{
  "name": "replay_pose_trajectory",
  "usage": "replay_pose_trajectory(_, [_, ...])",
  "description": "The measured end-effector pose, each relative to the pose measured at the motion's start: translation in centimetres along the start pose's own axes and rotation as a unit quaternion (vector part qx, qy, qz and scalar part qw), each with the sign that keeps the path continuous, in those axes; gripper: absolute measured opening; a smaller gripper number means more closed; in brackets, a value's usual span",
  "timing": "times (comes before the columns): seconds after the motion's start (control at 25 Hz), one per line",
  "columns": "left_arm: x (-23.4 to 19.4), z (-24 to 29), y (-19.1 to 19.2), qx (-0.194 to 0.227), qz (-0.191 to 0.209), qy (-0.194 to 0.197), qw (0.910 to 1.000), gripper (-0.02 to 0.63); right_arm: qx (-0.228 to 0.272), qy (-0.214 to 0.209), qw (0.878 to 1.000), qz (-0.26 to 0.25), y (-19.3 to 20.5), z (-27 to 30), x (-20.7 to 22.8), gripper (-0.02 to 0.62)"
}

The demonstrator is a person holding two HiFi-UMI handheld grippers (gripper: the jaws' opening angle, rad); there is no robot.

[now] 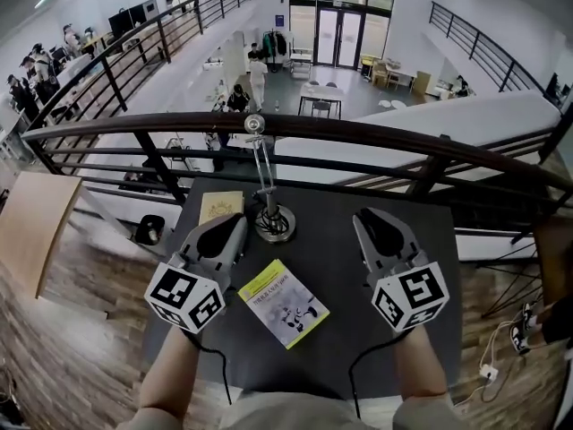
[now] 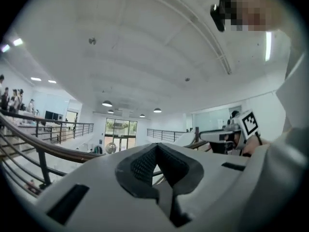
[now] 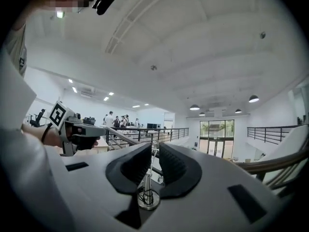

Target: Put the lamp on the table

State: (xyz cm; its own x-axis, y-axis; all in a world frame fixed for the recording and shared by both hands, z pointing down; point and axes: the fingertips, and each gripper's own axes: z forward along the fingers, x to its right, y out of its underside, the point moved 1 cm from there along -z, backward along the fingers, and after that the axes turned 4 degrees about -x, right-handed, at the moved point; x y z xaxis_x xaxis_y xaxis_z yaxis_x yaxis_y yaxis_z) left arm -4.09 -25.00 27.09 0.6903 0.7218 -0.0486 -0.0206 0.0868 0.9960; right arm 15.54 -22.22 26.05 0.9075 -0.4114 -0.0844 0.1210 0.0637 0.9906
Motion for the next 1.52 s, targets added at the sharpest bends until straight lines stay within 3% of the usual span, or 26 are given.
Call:
replay_pose_trajectory(0.16, [2.7, -2.7, -2.4, 0.017, 0.023, 0.008, 0.9995, 0.005, 0.009, 0.005, 1.000, 0.005, -0.9, -4.3, -0.5, 0.041])
replay_pose_trajectory(0.36, [6.2, -4.7, -1.6, 0.012, 0.071, 0.030, 0.9970, 0.005, 0.017, 0.022, 0.999, 0.022, 0.0, -7.7, -2.0, 0.026])
replay_pose_trajectory(0.52, [8.7, -5.9, 0.6, 0.001, 0.038, 0.055, 0.9978, 0.005, 0.022, 0.033, 0.999, 0.008, 0.9, -8.9, -4.0, 0.020])
replay_pose_trajectory(0.72, [10.6, -6.5, 3.1, 0.004, 0.019, 0.059, 0.9981, 0.005, 0.009, 0.008, 0.999, 0.041, 2.8, -9.3, -6.4, 0.003])
replay_pose_trajectory(0.96, [11.8, -6.5, 6.5, -0.028, 0.052, 0.053, 0.9969, 0.005, -0.018, -0.014, 0.997, 0.075, 5.1, -9.1, -7.9, 0.000])
replay_pose_trajectory(1.04, [12.5, -6.7, 6.5, -0.027, 0.064, 0.060, 0.9958, 0.005, -0.020, -0.023, 0.997, 0.077, 5.1, -9.0, -8.2, -0.002])
replay_pose_trajectory(1.16, [12.9, -7.1, 6.0, -0.011, 0.048, 0.069, 0.9964, 0.005, -0.027, -0.046, 0.995, 0.081, 5.3, -8.8, -8.9, -0.002])
replay_pose_trajectory(1.52, [13.1, -7.5, 5.9, -0.002, 0.038, 0.077, 0.9963, 0.005, -0.060, -0.055, 0.995, 0.055, 6.8, -8.8, -9.4, -0.002])
